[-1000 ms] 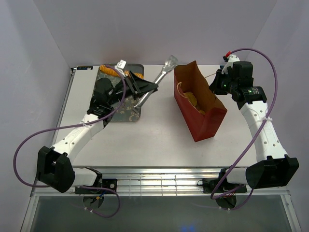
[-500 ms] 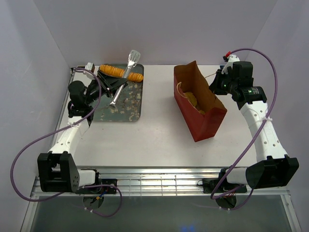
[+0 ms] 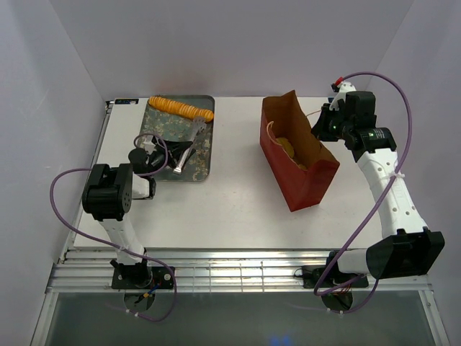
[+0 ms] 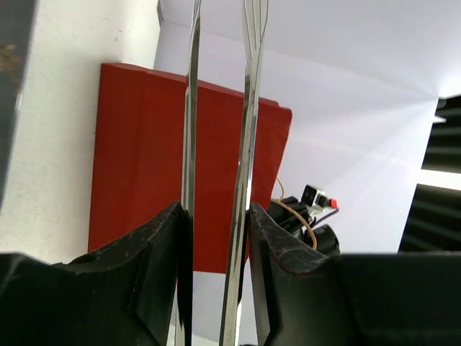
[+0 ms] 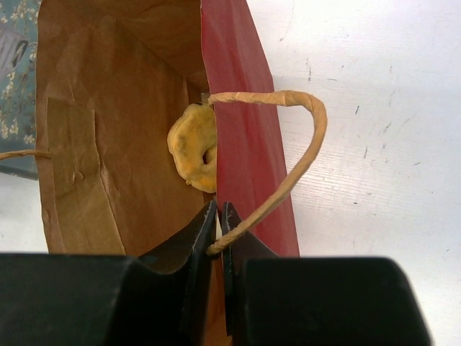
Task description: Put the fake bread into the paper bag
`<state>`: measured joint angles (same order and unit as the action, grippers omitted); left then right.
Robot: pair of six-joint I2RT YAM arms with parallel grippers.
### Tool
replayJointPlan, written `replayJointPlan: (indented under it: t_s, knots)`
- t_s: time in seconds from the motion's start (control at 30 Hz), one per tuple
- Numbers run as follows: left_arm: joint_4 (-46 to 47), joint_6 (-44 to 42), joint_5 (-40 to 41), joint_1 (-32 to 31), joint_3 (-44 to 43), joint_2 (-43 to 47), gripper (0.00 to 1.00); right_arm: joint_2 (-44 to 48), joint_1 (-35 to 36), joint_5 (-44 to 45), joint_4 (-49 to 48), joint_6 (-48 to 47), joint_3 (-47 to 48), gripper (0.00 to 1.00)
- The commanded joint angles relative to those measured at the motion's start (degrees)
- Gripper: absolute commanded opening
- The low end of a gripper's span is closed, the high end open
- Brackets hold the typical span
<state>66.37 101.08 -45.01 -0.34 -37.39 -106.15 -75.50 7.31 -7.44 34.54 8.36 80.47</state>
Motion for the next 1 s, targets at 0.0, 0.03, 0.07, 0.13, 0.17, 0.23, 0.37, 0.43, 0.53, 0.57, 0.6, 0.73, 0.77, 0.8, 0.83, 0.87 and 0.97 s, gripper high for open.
replayJointPlan:
  t_s: [0.0, 0.03, 0.07, 0.13, 0.17, 0.23, 0.37, 0.43, 0.53, 0.57, 0.6, 0.73, 0.77, 0.8, 0.83, 0.87, 0.97]
  knots:
    - [10.4, 0.8, 2.6, 0.3, -1.4, 0.4, 0.49, -0.5, 0.1, 0.2, -1.3, -0.9, 2.1, 0.13]
    - [9.1, -0.3, 3.4, 0.3, -2.1, 0.1, 0.49, -0.7, 0.1, 0.3, -1.4, -0.9, 2.0, 0.13]
    - [6.8, -2.1, 4.0, 0.3, -2.3, -0.1, 0.49, -0.8, 0.1, 0.5, -1.4, -0.9, 2.0, 0.13]
    - [5.5, -3.1, 4.8, 0.3, -2.7, -1.1, 0.50, -1.0, 0.1, 0.5, -1.5, -1.0, 1.9, 0.13]
    - [4.6, -3.4, 5.5, 0.3, -3.2, -1.5, 0.50, -1.1, 0.2, 0.5, -1.5, -0.9, 2.0, 0.13]
    - [4.4, -3.7, 6.3, 0.3, -3.5, -2.6, 0.51, -1.3, 0.2, 0.5, -1.6, -0.9, 1.8, 0.13]
    - [2.2, -4.0, 8.0, 0.3, -4.0, -4.9, 0.54, -1.6, 0.1, 0.2, -1.9, -0.7, 1.6, 0.13]
    - [1.3, -4.3, 9.2, 0.3, -4.3, -5.9, 0.54, -1.7, 0.1, 0.1, -2.2, -0.7, 1.6, 0.13]
    - [0.9, -4.1, 10.2, 0.3, -5.2, -8.3, 0.55, -1.8, 0.1, 0.1, -2.2, -0.7, 1.7, 0.13]
    - [0.2, -4.1, 10.4, 0.3, -5.6, -8.7, 0.55, -1.9, 0.2, 0.2, -2.2, -0.7, 1.7, 0.13]
    - [-0.4, -4.2, 10.6, 0.3, -6.3, -9.4, 0.55, -1.9, 0.2, 0.3, -2.2, -0.7, 1.7, 0.13]
    - [-3.2, -4.8, 11.3, 0.2, -9.2, -11.7, 0.57, -2.2, 0.2, 0.4, -2.3, -0.7, 1.6, 0.13]
    - [-4.5, -4.6, 11.3, 0.0, -9.8, -12.2, 0.57, -2.2, 0.1, 0.4, -2.4, -0.7, 1.5, 0.13]
    - [-5.1, -4.3, 11.3, -0.1, -10.3, -12.8, 0.57, -2.2, 0.1, 0.4, -2.4, -0.7, 1.5, 0.13]
    - [-5.5, -4.0, 11.2, -0.4, -11.4, -14.0, 0.58, -2.3, 0.1, 0.4, -2.5, -0.7, 1.5, 0.13]
    - [-6.4, -2.9, 11.0, -0.5, -11.9, -14.6, 0.58, -2.3, 0.2, 0.5, -2.6, -0.7, 1.4, 0.13]
    - [-6.3, -1.0, 10.4, -1.2, -13.6, -16.7, 0.58, -2.4, 0.2, 0.7, -2.6, -0.7, 1.4, 0.13]
